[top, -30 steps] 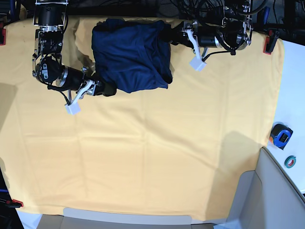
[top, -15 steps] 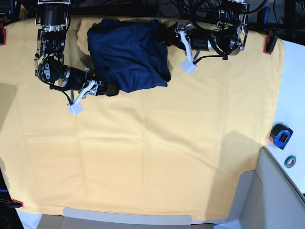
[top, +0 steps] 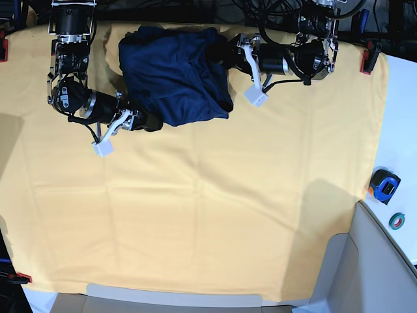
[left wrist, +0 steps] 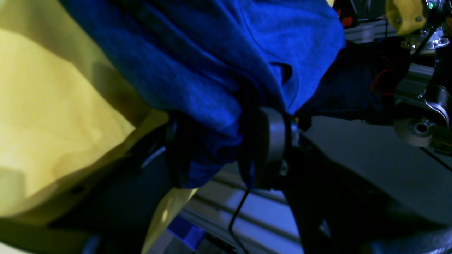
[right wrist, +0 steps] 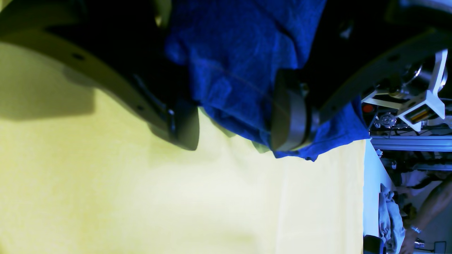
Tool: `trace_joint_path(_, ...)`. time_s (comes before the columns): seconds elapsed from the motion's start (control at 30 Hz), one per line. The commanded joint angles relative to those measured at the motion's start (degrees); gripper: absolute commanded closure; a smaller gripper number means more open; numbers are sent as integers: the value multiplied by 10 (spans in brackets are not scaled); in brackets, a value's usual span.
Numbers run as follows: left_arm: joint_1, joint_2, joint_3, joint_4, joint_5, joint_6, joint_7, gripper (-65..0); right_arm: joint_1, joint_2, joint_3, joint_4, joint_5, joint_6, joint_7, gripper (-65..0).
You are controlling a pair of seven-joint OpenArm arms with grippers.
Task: Fold the T-shirt properly
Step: 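Hold the bundle sides with both grippers and drag it away from the robot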
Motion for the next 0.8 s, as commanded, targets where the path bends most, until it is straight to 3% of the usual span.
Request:
trace_joint_path(0.0,-4,0,-2,10,-15,-2,3,-274,7,6,2,6,5,2,1,-328)
trace_joint_path(0.43,-2,-3,-3,8,-48,-2,3,-315,7,6,2,6,5,2,1,-328)
trace_joint_path(0.77,-1,20,-3,9,-48,-2,3,-316,7,6,2,6,5,2,1,-328)
